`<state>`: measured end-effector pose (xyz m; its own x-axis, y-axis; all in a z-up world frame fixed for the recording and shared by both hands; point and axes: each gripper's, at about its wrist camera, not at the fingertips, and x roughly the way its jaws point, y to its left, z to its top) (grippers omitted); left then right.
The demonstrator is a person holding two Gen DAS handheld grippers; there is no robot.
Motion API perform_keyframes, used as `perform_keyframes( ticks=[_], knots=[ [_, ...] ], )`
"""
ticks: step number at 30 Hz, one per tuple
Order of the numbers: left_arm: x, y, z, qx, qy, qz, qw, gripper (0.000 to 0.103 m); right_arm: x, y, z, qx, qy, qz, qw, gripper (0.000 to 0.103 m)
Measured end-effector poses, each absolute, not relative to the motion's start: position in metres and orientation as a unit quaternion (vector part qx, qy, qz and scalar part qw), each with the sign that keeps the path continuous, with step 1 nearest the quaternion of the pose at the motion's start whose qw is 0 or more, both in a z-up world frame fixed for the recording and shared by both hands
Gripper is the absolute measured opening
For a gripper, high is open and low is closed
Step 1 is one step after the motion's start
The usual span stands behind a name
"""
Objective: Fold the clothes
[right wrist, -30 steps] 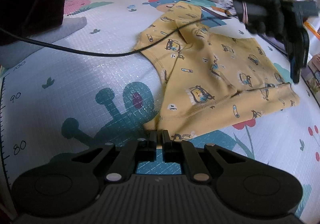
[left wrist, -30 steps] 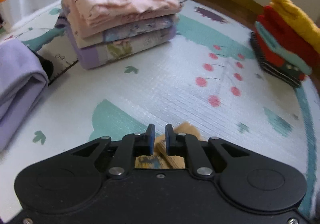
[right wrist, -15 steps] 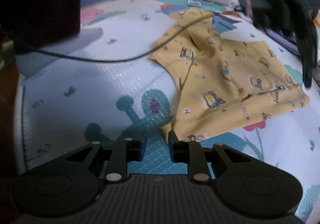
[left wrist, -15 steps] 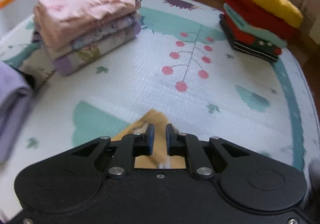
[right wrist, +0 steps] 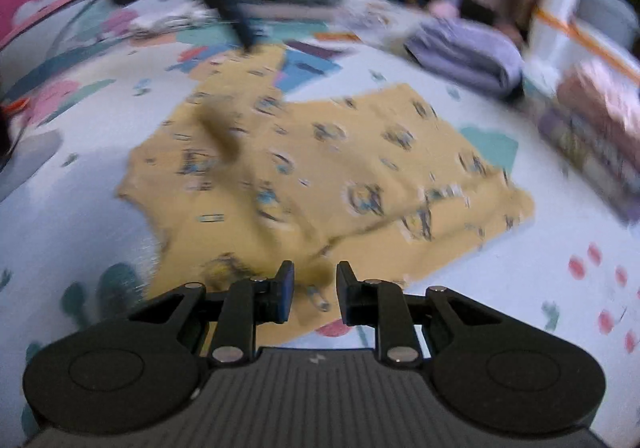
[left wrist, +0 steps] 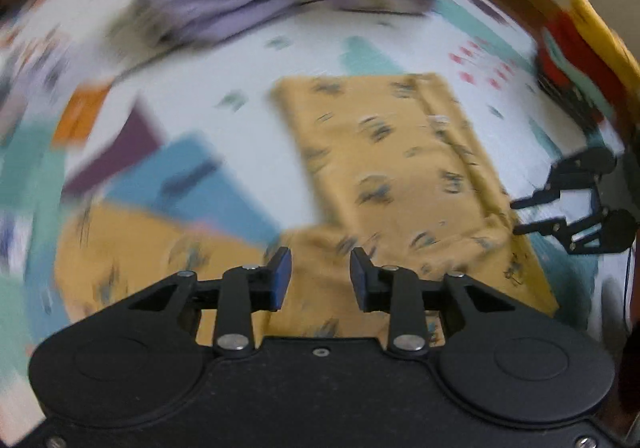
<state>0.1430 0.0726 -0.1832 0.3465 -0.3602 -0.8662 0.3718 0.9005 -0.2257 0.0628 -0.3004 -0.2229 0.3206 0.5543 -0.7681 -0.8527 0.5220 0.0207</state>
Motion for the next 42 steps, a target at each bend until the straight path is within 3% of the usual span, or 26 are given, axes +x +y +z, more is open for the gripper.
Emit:
perform_keyframes(
  ticks=[6,11,27,39,42],
  knots=[
    [0.125,0.125,-0.22,-0.195,0.551,-0.147,0.798,0.03,0.064,-0.292,-0.225,-0.242,0.384,0.451,0.769,0.024],
    [0.122,0.143,-0.235,-0.301,0.553,-0.124,0.767,0.03,0.061,-0.282,-0.226,-0.247,0.396,0.45,0.762,0.024],
    [0.115,0.148,-0.24,-0.391,0.523,-0.117,0.748,0.025,0.026,-0.277,-0.204,-0.246,0.362,0.483,0.758,0.026],
    [0.116,0.136,-0.247,-0.416,0.529,-0.11,0.731,0.025,-0.048,-0.266,-0.213,-0.341,0.322,0.504,0.725,0.03],
    [0.119,0.134,-0.246,-0.417,0.521,-0.108,0.737,0.019,-0.05,-0.258,-0.221,-0.355,0.318,0.502,0.722,0.03]
  ],
)
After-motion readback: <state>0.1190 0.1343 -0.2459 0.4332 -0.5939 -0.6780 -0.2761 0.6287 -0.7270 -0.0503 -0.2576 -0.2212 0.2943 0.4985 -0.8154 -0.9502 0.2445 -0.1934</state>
